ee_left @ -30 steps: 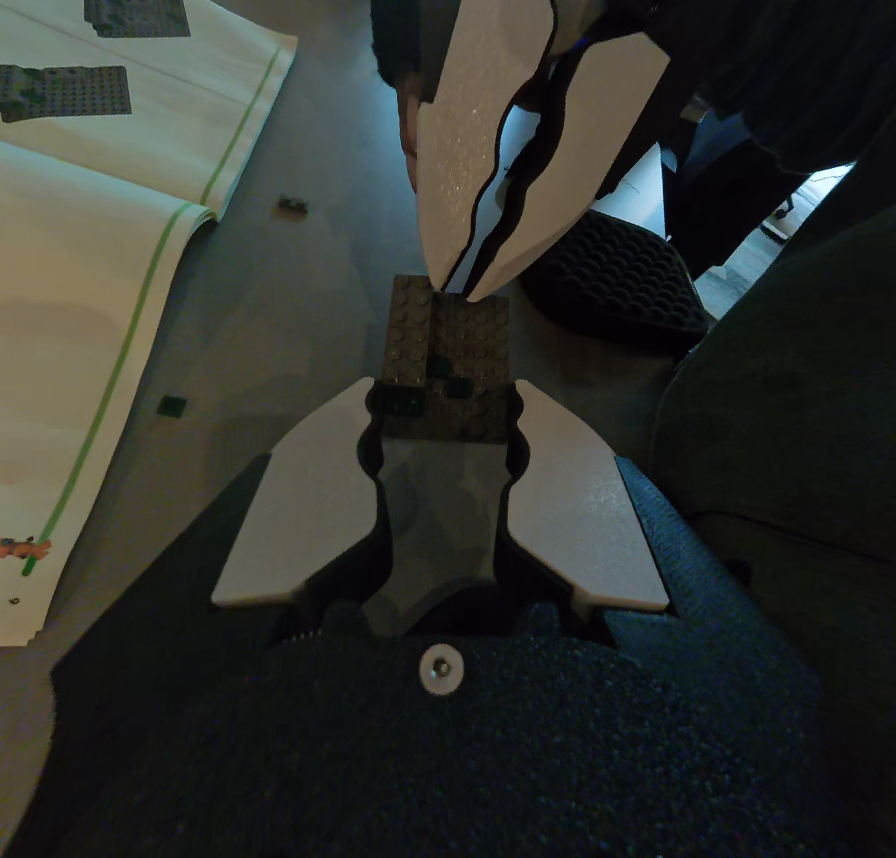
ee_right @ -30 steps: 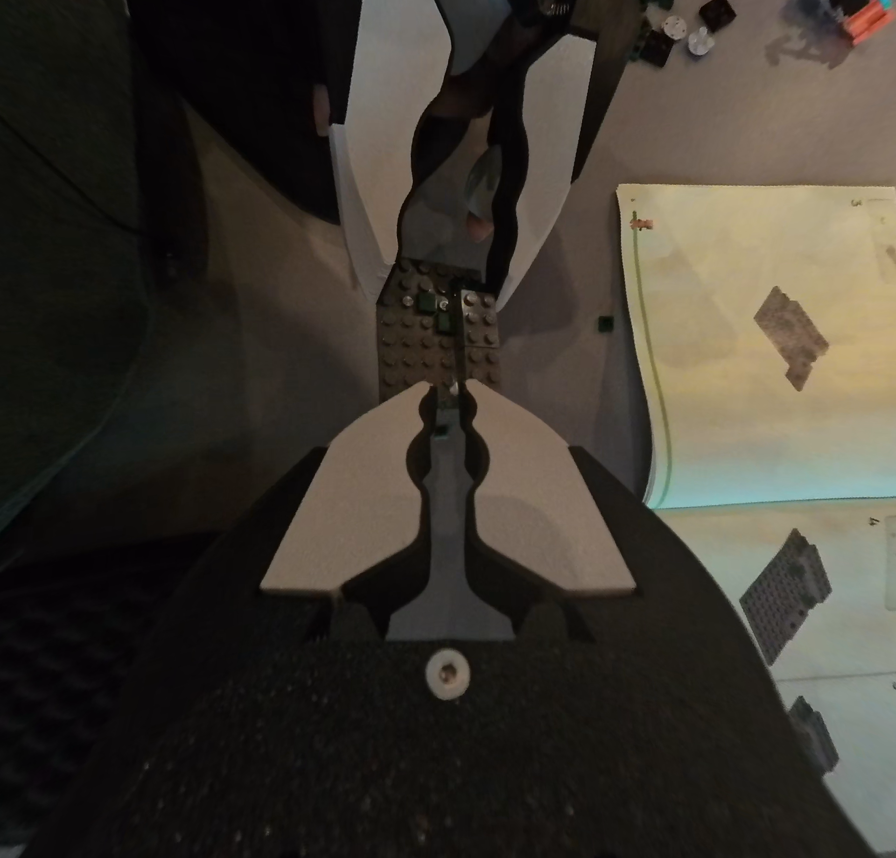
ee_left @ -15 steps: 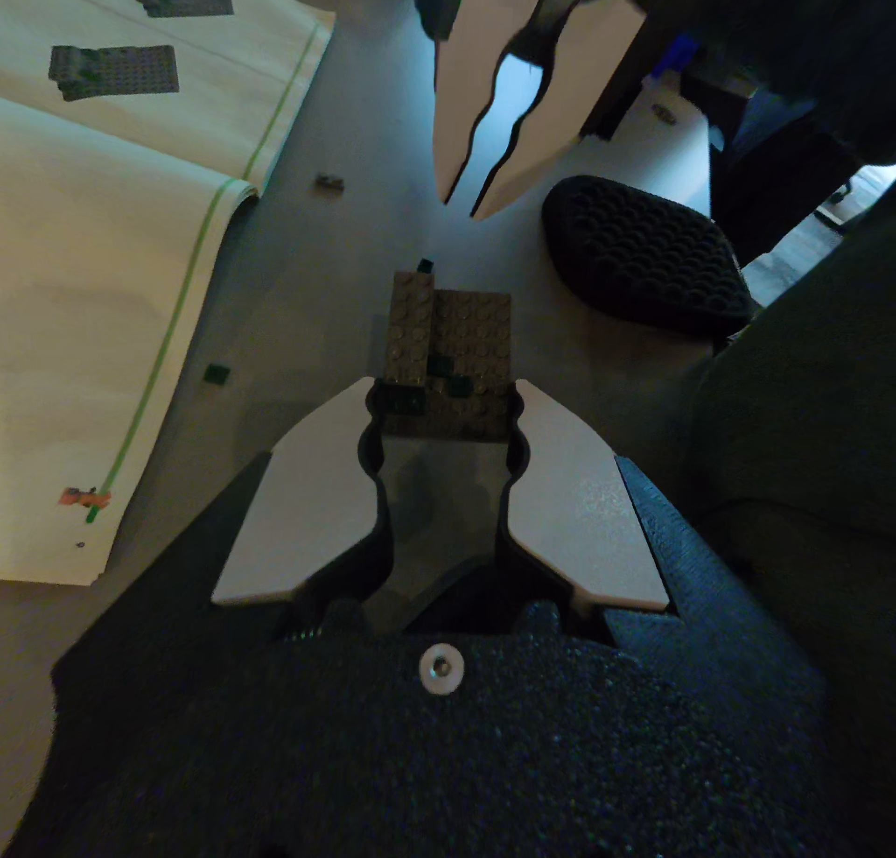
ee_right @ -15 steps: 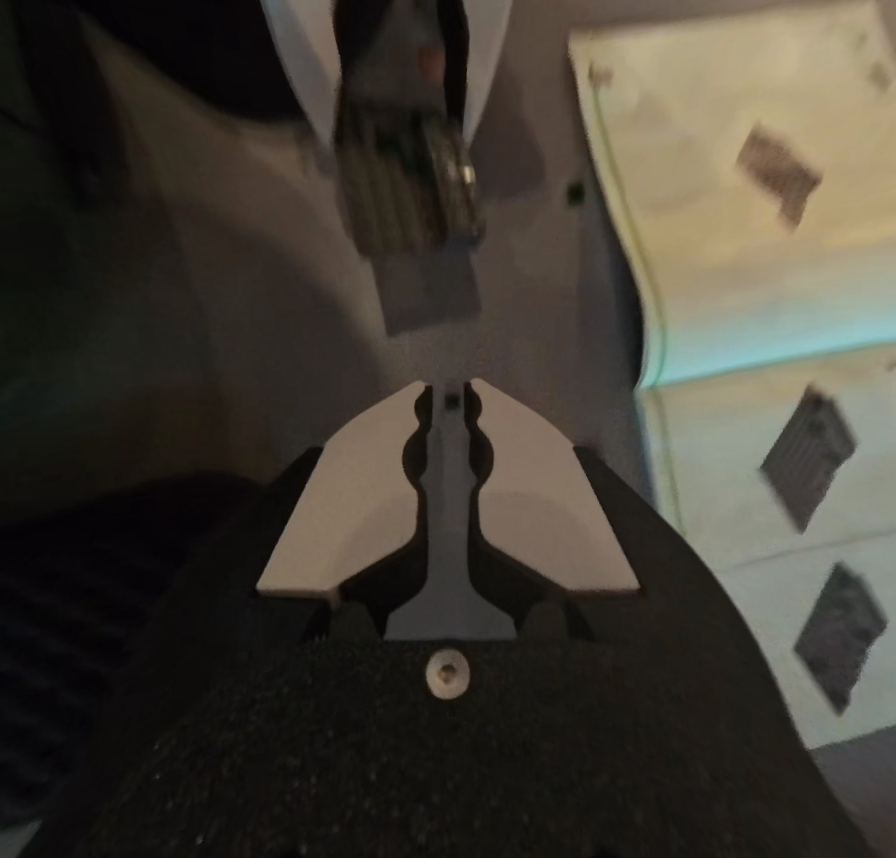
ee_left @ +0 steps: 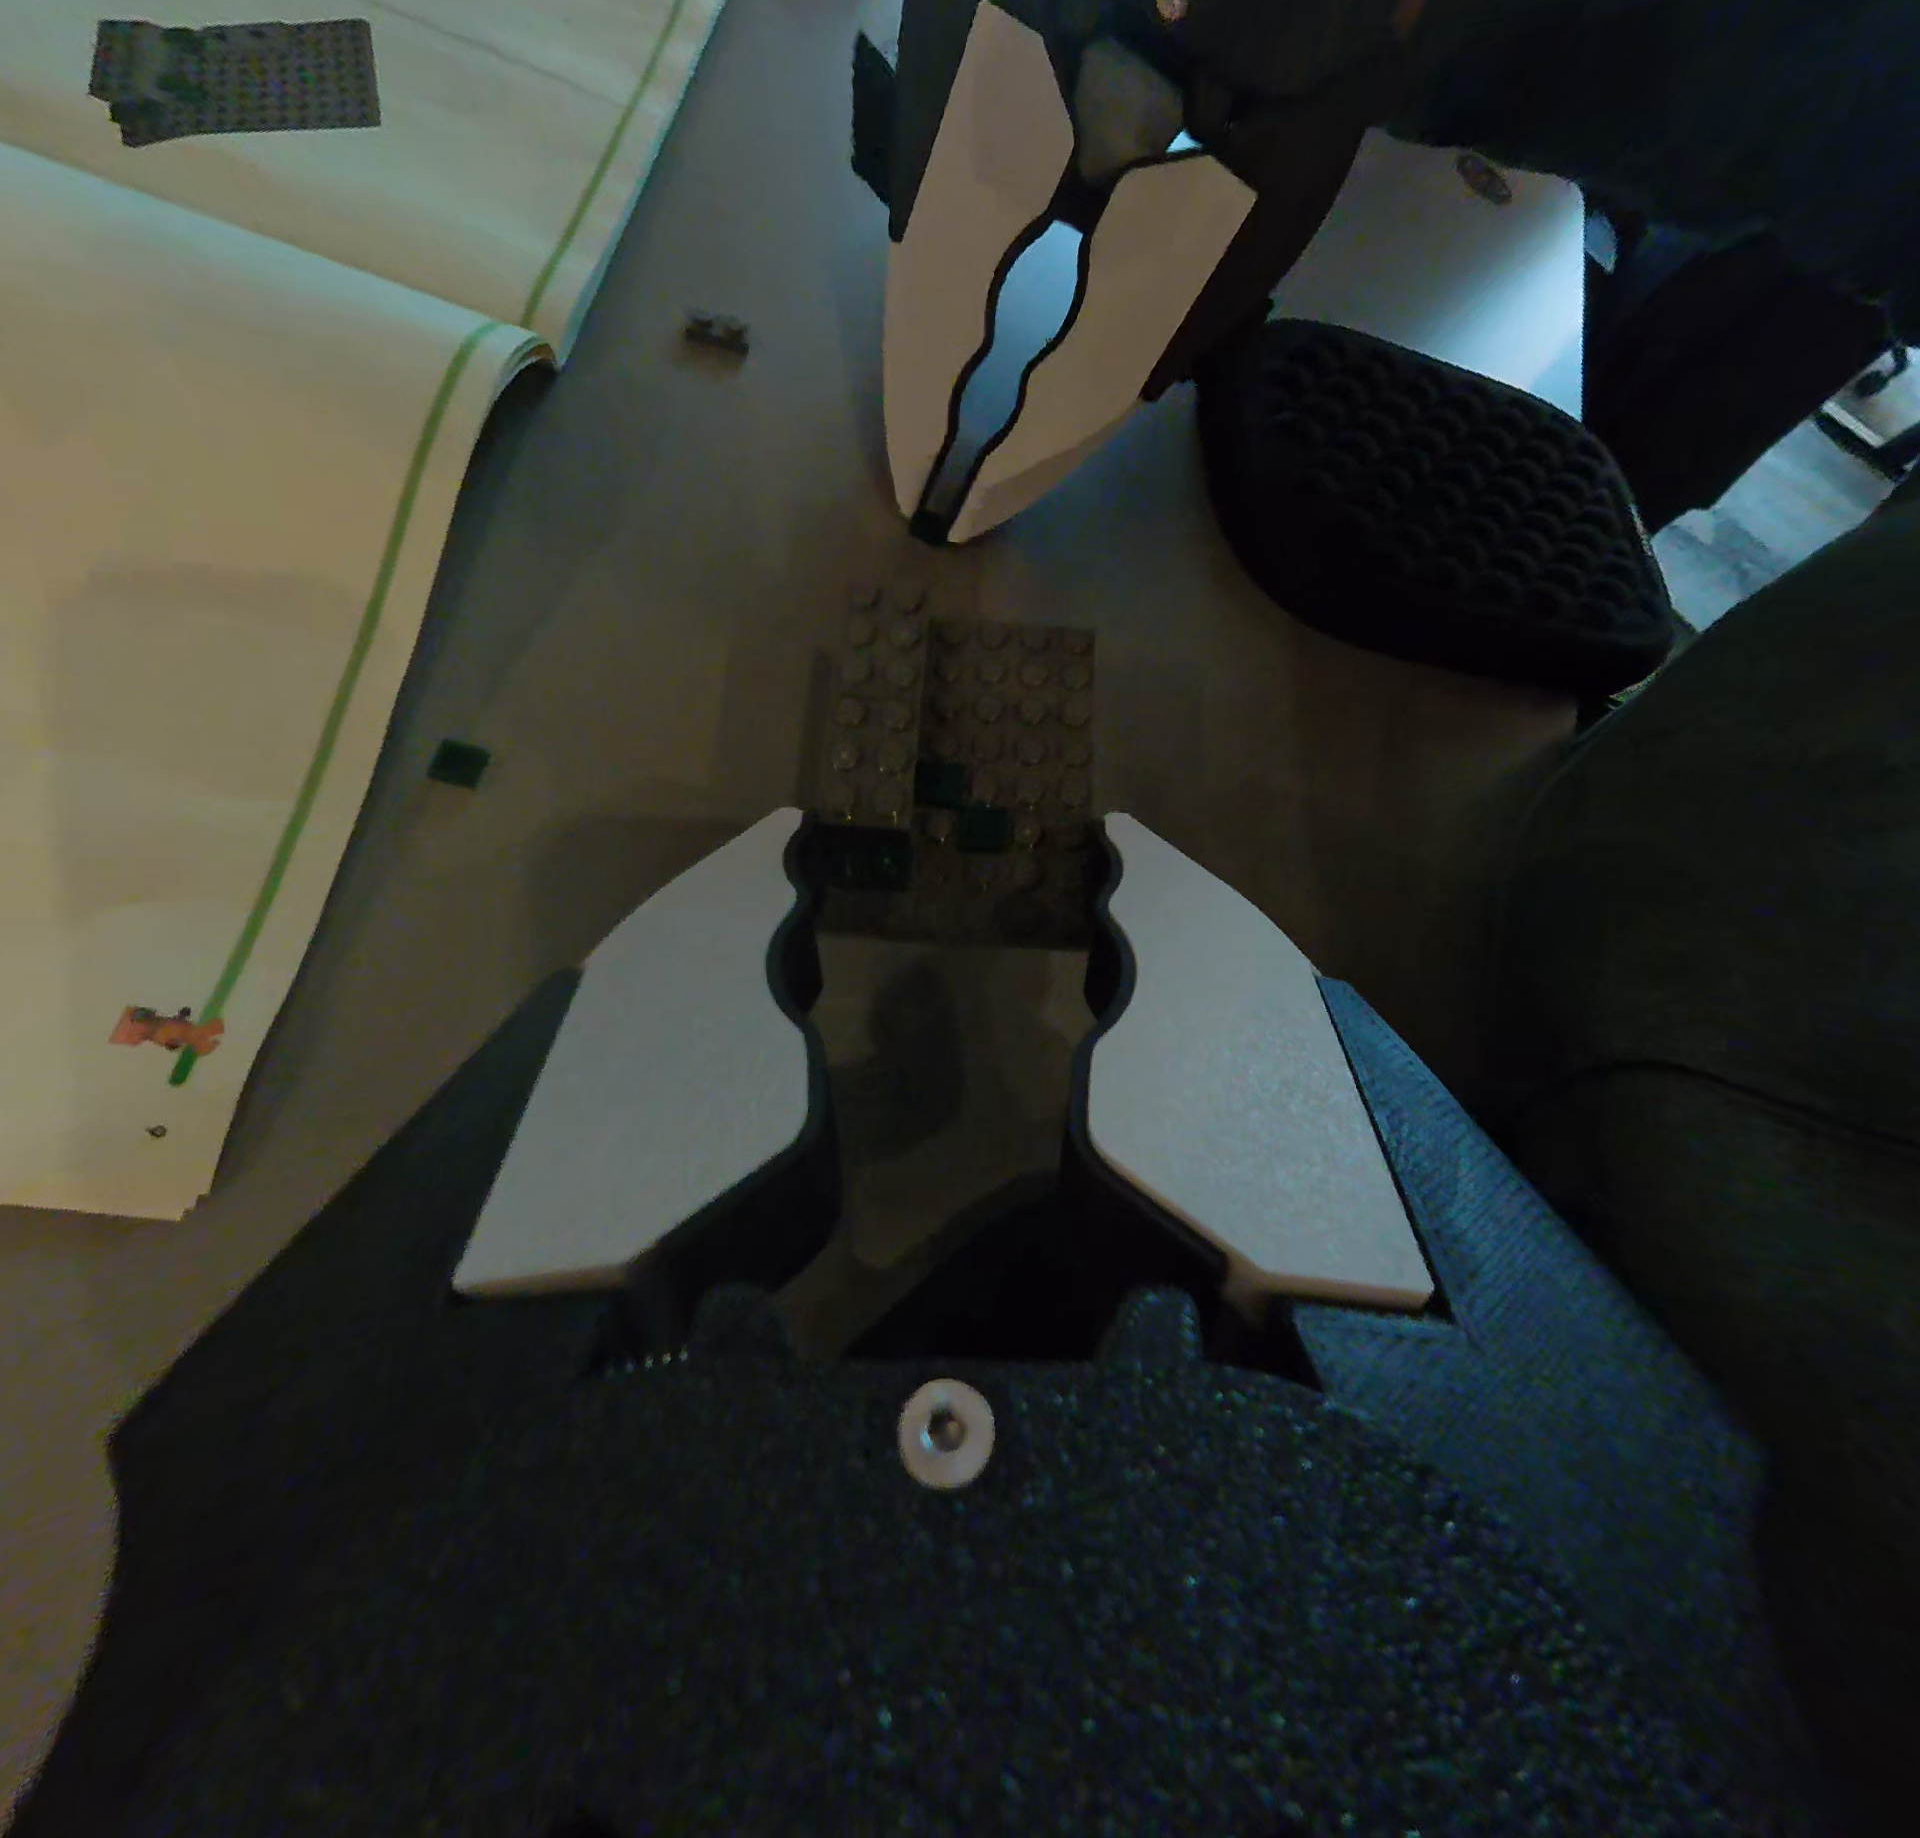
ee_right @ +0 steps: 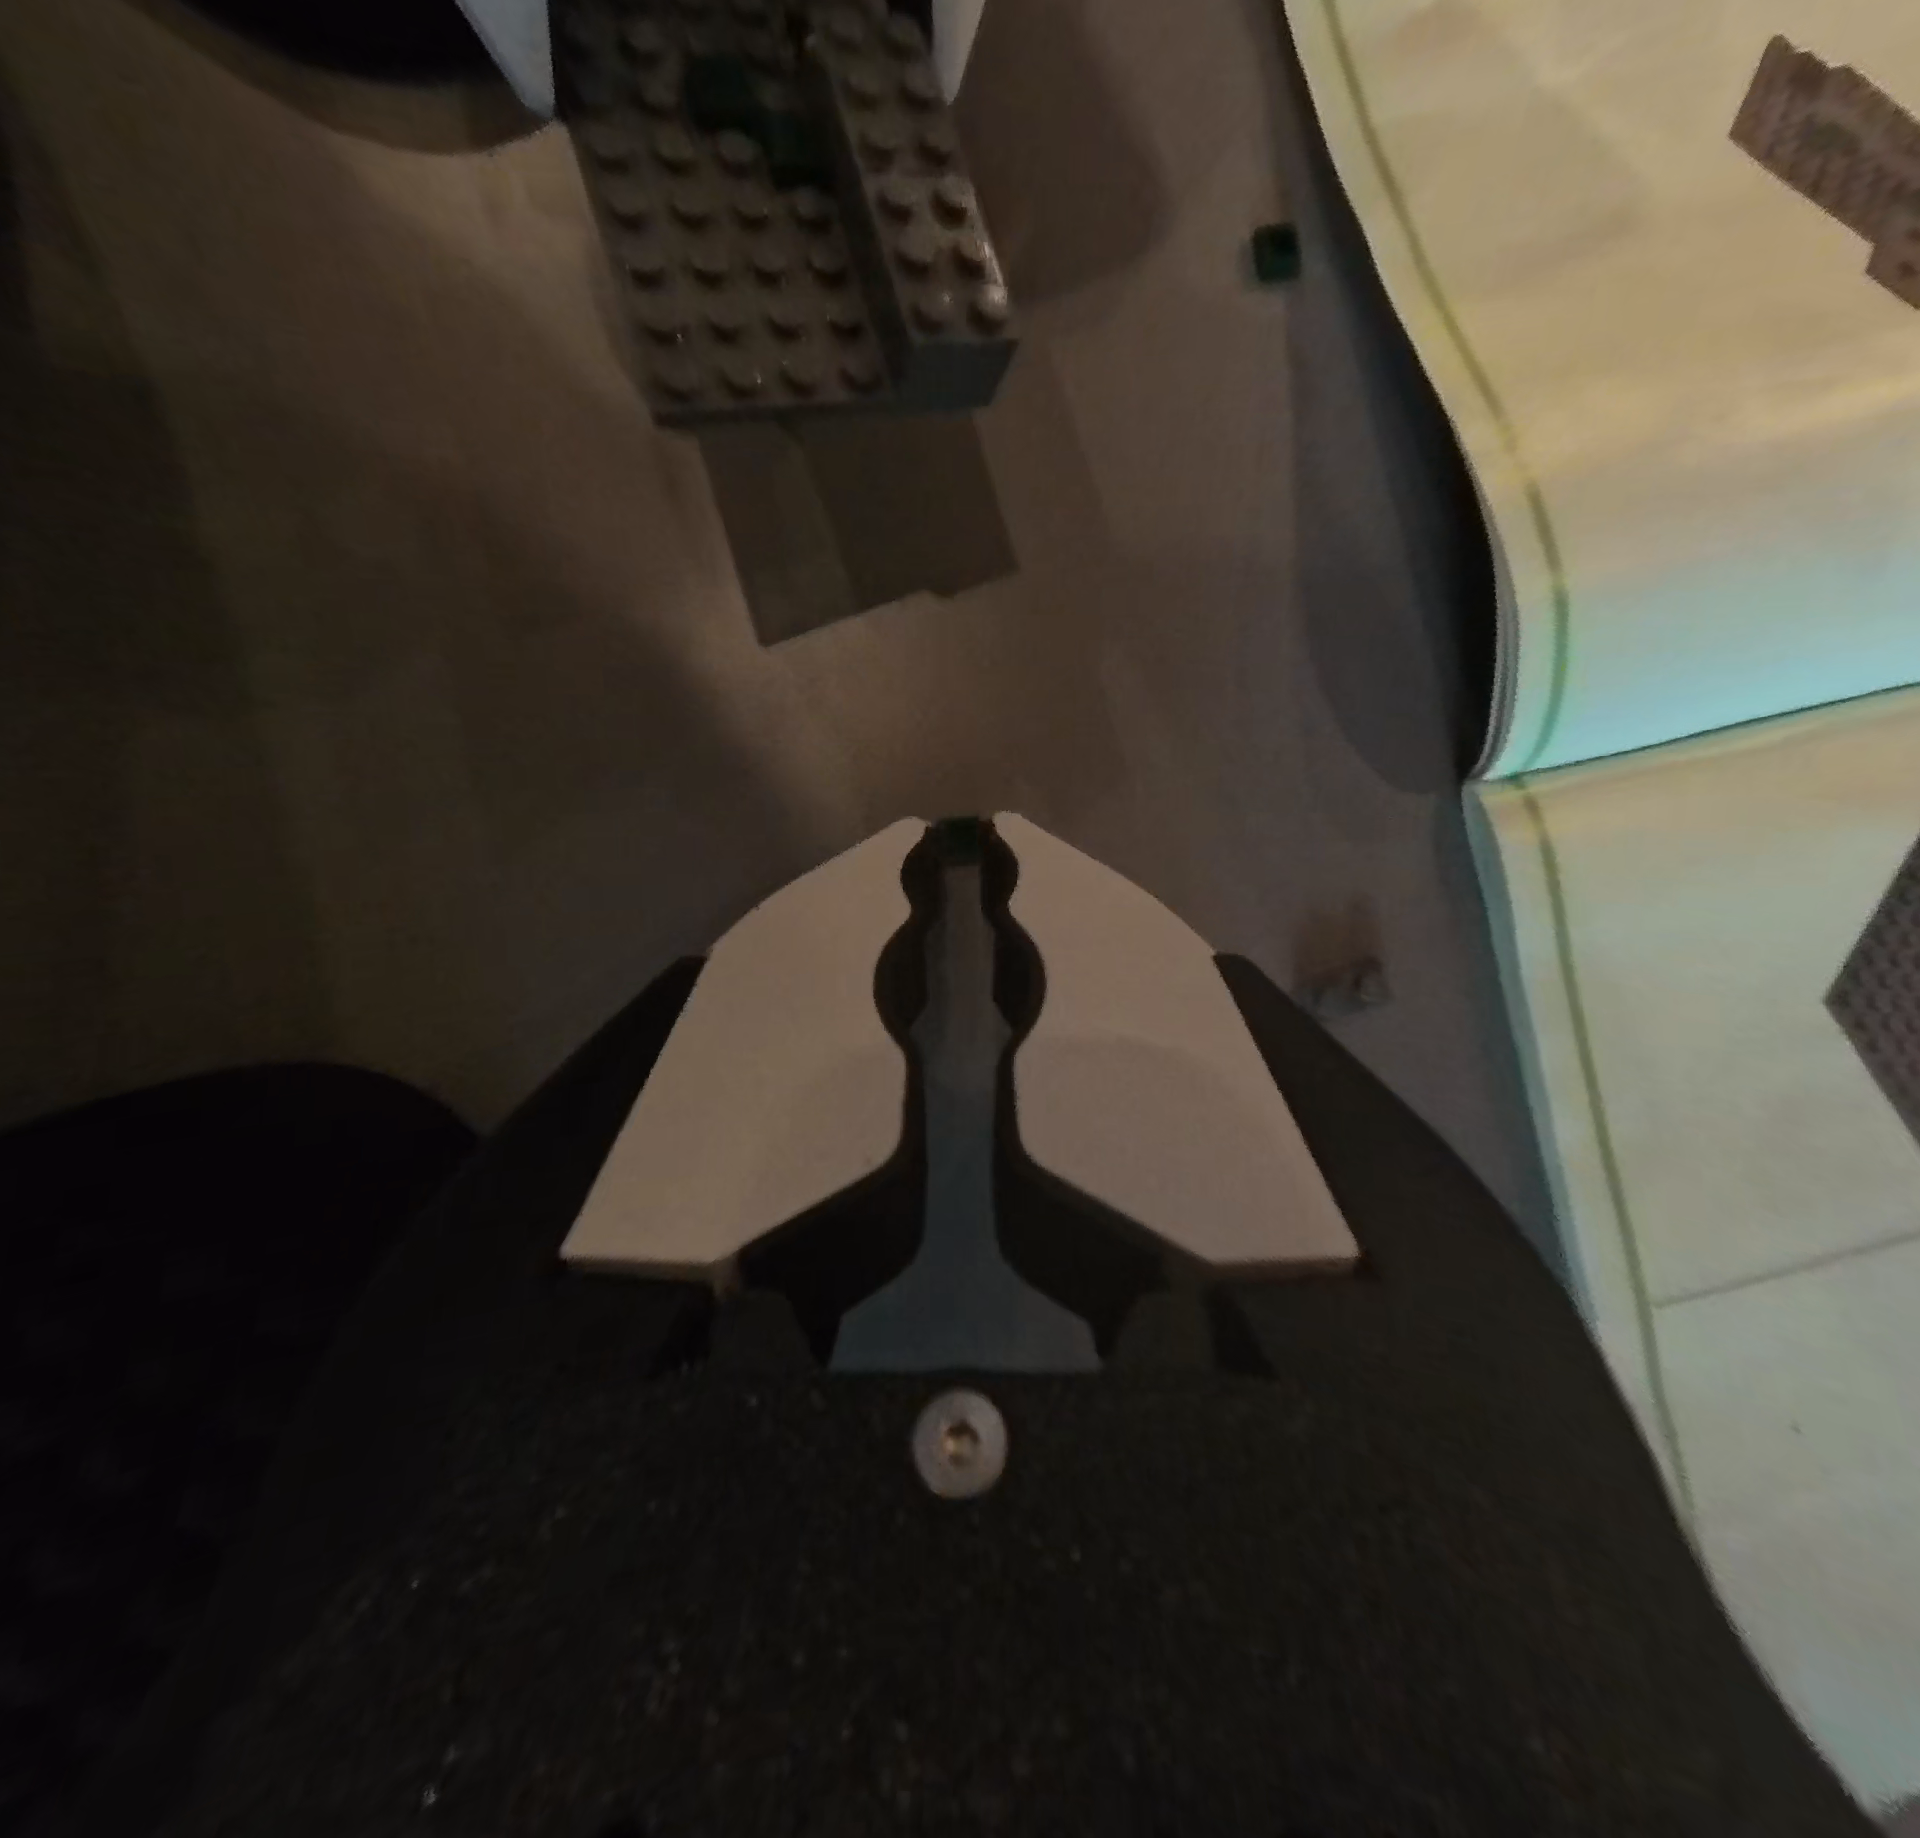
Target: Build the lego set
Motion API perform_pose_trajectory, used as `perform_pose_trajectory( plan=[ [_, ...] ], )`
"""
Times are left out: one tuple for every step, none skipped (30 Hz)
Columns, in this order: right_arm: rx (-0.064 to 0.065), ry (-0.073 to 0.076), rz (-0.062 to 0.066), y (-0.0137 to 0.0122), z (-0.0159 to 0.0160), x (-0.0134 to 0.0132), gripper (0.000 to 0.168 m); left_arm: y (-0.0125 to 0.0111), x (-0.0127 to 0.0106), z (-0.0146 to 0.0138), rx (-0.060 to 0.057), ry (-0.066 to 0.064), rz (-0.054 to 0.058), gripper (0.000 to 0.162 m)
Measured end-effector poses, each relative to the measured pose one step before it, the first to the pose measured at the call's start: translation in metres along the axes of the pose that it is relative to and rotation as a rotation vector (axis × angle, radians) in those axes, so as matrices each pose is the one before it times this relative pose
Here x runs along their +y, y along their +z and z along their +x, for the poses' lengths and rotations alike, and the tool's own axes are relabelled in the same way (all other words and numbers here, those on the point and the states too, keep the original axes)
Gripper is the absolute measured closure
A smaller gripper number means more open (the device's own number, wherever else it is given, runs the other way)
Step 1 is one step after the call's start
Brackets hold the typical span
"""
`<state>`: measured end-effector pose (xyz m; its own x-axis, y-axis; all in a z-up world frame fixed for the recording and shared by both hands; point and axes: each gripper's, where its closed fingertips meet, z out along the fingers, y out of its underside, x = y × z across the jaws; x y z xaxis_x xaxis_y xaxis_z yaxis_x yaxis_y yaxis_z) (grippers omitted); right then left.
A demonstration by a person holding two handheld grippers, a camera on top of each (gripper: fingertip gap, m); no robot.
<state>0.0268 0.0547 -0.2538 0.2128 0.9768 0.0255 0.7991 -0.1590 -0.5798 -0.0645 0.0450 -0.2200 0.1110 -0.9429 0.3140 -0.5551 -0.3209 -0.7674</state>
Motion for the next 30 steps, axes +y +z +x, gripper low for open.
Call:
perform_pose_trajectory(
  plan=[
    [-0.0182,0.0179,0.0203,-0.00064,-0.0017,-0.00337,0.161,-0.00002,0.00002,-0.00018,-0.0002,-0.001,0.0004,0.113],
    [-0.0179,0.0197,0.0209,-0.00062,-0.0015,-0.00337,0.161,0.00024,0.00006,0.0001,0.0015,-0.0006,-0.0004,0.112],
    [-0.0157,0.0198,0.0201,-0.00052,-0.00091,-0.00293,0.161,0.00044,-0.00003,0.00006,0.0014,0.0003,-0.001,0.113],
    [-0.0157,0.0239,0.0199,-0.00012,-0.00069,-0.00265,0.161,0.00038,0.0,0.00018,0.001,0.001,-0.0013,0.112],
    [-0.021,0.0312,0.022,0.0004,-0.00082,-0.00262,0.161,0.0004,-0.00003,0.00014,0.0008,0.0012,-0.0011,0.112],
    [-0.03,0.0414,0.0296,0.00055,-0.00143,-0.00336,0.161,0.00023,-0.00008,0.00022,0.0014,0.0011,-0.0004,0.112],
    [-0.0376,0.0566,0.0367,0.00069,-0.00153,-0.00415,0.161,0.00015,0.00001,0.00044,0.0022,0.0008,-0.0005,0.112],
    [-0.0435,0.071,0.0393,0.00053,-0.00127,-0.0045,0.161,0.00015,0.00014,0.00021,0.0012,0.0005,-0.0011,0.112],
    [-0.0445,0.0753,0.0441,-0.00032,-0.00056,-0.00504,0.161,-0.00009,0.00018,0.0001,-0.0004,0.0004,-0.0004,0.112],
    [-0.038,0.0724,0.0536,-0.00129,0.00061,-0.00599,0.161,-0.00003,0.00005,0.00025,0.0005,-0.0001,0.0005,0.112],
    [-0.0374,0.0726,0.0571,-0.0021,0.00099,-0.00643,0.16,-0.00024,0.00008,0.00022,0.0002,-0.0001,0.0005,0.113],
    [-0.0466,0.071,0.0517,-0.00242,-0.00056,-0.00574,0.158,-0.00019,-0.00001,0.00013,-0.0007,-0.0004,0.0013,0.113],
    [-0.04,0.0613,0.0392,-0.00237,-0.00036,-0.00416,0.156,-0.00038,-0.00001,0.0002,0.0004,-0.0011,0.0023,0.113],
    [-0.0209,0.0412,0.0292,-0.0022,0.00118,-0.0028,0.154,-0.00025,-0.00002,0.00005,-0.0002,-0.0018,0.0023,0.113],
    [-0.0066,0.0201,0.023,-0.00236,0.00176,-0.00222,0.154,-0.00027,-0.00011,-0.00013,-0.0009,-0.0014,0.0017,0.113],
    [0.0005,0.0074,0.0118,-0.0019,0.00139,-0.00123,0.155,-0.00013,-0.00001,-0.00015,-0.0008,-0.0009,0.0007,0.113],
    [0.0061,-0.0039,0.0017,-0.00146,0.00108,-0.00023,0.155,0.00001,0.00006,-0.00028,-0.001,-0.001,-0.0003,0.113],
    [0.0139,-0.0159,-0.0034,-0.00102,0.00113,0.00013,0.156,0.00008,0.00012,-0.00022,-0.0006,-0.0007,-0.0017,0.113],
    [0.027,-0.0267,-0.0134,-0.00054,0.00218,0.0013,0.157,0.00022,0.00001,-0.00013,-0.0001,0.0003,-0.001,0.112],
    [0.0424,-0.0441,-0.0276,-0.00021,0.00375,0.00314,0.158,0.00027,0.00007,-0.00003,0.0001,0.0007,-0.0016,0.112],
    [0.0535,-0.0659,-0.0374,0.00011,0.00424,0.00445,0.159,0.00032,0.00012,-0.00018,-0.0015,0.0015,-0.0023,0.113],
    [0.0555,-0.0784,-0.0415,0.00039,0.0034,0.00503,0.159,0.00027,0.00016,-0.00009,-0.0013,0.0018,-0.0019,0.113],
    [0.0514,-0.0789,-0.0457,0.00081,0.00241,0.00539,0.159,0.00028,0.00002,0.00013,-0.0007,0.0015,-0.0011,0.113],
    [0.0456,-0.0753,-0.0458,0.00125,0.00124,0.00524,0.159,0.00026,0.00025,-0.00012,-0.0016,0.0009,-0.0016,0.113],
    [0.0415,-0.0687,-0.0379,0.0017,0.00066,0.00392,0.158,0.00026,0.00026,-0.00014,-0.0019,0.0008,-0.0016,0.113],
    [0.0363,-0.0598,-0.0298,0.00183,0.00008,0.00235,0.157,0.00029,0.00012,0.00003,-0.0009,0.0008,-0.0016,0.113],
    [0.0284,-0.0523,-0.025,0.00201,-0.00057,0.00122,0.157,0.00018,0.00014,0.0,-0.0009,0.0008,-0.0009,0.113],
    [0.0239,-0.0463,-0.0185,0.00193,-0.00047,-0.00006,0.157,0.00016,-0.00006,0.00003,-0.0004,0.0004,-0.0001,0.113],
    [0.0221,-0.0408,-0.0116,0.0018,0.00003,-0.00106,0.156,0.0002,0.0,-0.00003,-0.0002,-0.0001,-0.0003,0.113],
    [0.0185,-0.0374,-0.008,0.00158,0.00044,-0.00156,0.157,0.00013,0.0,-0.00014,-0.0005,-0.0004,-0.0001,0.113]
  ],
)
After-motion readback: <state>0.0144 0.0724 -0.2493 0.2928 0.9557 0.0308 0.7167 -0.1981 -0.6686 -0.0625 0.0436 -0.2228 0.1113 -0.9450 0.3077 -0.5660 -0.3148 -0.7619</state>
